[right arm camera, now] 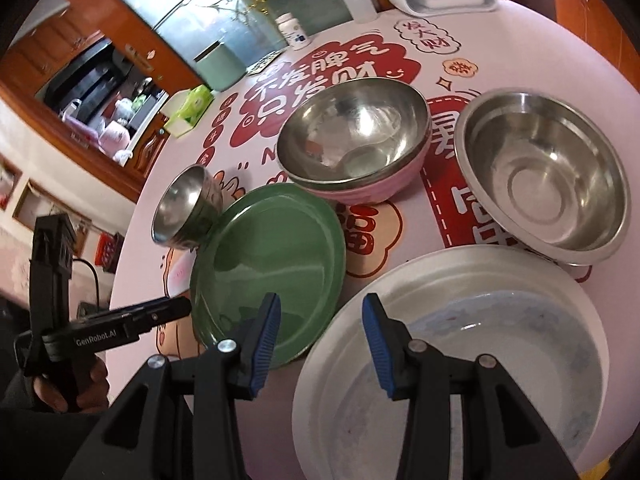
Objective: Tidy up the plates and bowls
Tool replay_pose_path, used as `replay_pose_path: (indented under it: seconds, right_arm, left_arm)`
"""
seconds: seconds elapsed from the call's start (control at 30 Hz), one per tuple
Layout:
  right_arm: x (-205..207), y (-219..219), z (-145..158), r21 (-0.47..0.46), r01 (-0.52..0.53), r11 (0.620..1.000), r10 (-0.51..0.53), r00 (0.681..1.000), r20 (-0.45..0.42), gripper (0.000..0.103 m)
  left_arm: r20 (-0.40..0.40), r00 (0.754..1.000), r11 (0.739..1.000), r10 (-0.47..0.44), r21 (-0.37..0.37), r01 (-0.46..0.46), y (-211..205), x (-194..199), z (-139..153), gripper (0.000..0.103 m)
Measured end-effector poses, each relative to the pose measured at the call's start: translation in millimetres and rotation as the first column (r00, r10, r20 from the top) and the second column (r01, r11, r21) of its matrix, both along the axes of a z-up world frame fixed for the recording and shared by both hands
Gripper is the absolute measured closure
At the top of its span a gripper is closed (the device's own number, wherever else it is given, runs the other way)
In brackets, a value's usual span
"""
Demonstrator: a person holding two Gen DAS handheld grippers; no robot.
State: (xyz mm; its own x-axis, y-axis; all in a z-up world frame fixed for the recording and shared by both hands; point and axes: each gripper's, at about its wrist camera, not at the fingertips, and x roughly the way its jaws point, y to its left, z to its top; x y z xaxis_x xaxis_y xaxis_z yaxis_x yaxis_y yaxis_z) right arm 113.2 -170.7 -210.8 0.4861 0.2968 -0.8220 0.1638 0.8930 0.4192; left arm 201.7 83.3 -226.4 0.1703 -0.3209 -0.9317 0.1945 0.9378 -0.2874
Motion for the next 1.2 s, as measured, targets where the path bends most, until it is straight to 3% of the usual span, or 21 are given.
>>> replay_pose_path:
  seconds: [0.3,0.6,0.93,1.2]
  right_arm:
    - [13.9,-4.4,-17.6,0.042,0.030,0.999,-0.028,0.999,-0.045,0.060]
    - [27.3,-4.2,-26.1,0.060,0.022,0.998,-0.020,0.999,-0.031,0.060]
    - [38.9,0.1,-31.4,0.033,-0.005,0.999,0.007,0.999,-0.048,0.060]
    - [39.2,-0.5,-31.5,0.022,-0.008,1.000,0.009,0.999,-0.054,0.062]
  left_arm:
    - [-0.072,0.997,0.999,0.001,-0.033,-0.003,1.5,11.9,-20.6,0.045]
    - [-0.076,0.997,0.999,-0.008,-0.035,0.006,-5.4,17.6,-25.3,0.046]
    - [-0.062,0.998,0.999,-0.020,-0.038,0.018,-12.3,23.5,-25.9,0.067]
    - [-0.054,0.998,1.000,-0.022,-0.023,0.021,-14.3,25.7,-26.0,0.076]
